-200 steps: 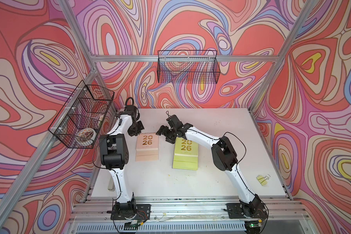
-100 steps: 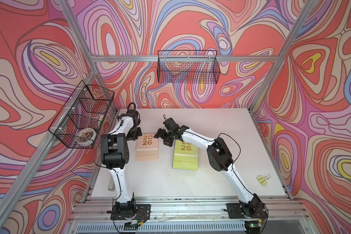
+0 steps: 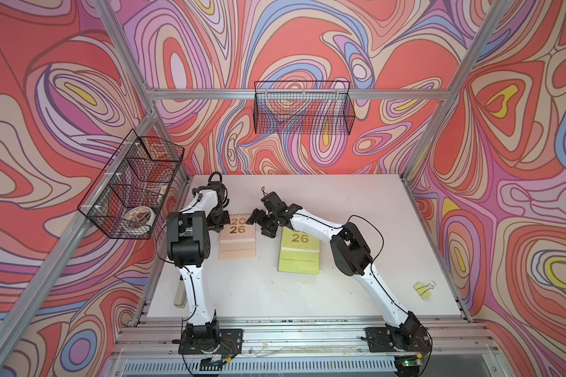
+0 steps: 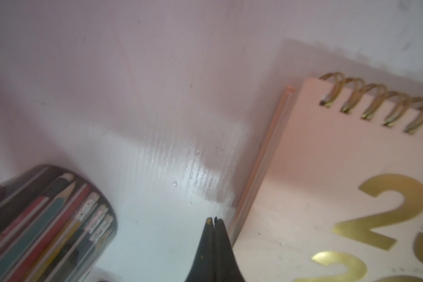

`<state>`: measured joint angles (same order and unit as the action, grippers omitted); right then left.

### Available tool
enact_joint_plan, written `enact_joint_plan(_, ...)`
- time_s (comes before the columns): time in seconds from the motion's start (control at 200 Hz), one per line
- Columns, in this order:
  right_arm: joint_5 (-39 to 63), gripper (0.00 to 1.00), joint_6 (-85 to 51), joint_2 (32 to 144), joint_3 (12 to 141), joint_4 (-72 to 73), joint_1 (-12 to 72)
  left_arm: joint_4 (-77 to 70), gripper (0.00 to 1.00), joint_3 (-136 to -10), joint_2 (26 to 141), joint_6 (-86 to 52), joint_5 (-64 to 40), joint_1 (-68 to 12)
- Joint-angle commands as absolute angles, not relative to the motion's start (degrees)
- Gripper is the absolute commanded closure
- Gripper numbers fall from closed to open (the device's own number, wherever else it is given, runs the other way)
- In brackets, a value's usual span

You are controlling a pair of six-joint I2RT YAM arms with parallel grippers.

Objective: Stack the calendars
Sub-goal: Pick up the calendar at the center of the board.

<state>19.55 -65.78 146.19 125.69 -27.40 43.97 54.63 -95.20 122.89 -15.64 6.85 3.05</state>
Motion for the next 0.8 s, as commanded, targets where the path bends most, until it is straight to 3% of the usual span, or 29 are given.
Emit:
enact_joint_plan(0.0, 19.62, 0.11, -66.60, 148.80, 126.45, -28.13, 44.65, 56.43, 1.00, -94.20, 124.28, -14.68, 5.40, 2.90)
enact_joint_plan(0.376, 22.20, 0.11, -68.24, 153.54, 132.41, -28.72, 44.64, 56.06, 1.00, -93.05, 125.33, -14.94, 2.97, 2.99)
enact_joint_plan(0.636, 27.72, 0.14, -68.64, 149.52, 126.10, -12.99, 44.65, 55.31, 1.00, -92.18, 125.86, -14.78, 1.32, 3.07)
enact_joint_plan(0.796, 27.31, 0.17, -65.22, 146.03, 125.21, -10.70, 44.60, 55.13, 1.00, -91.93, 126.12, -14.59, 0.88, 3.68)
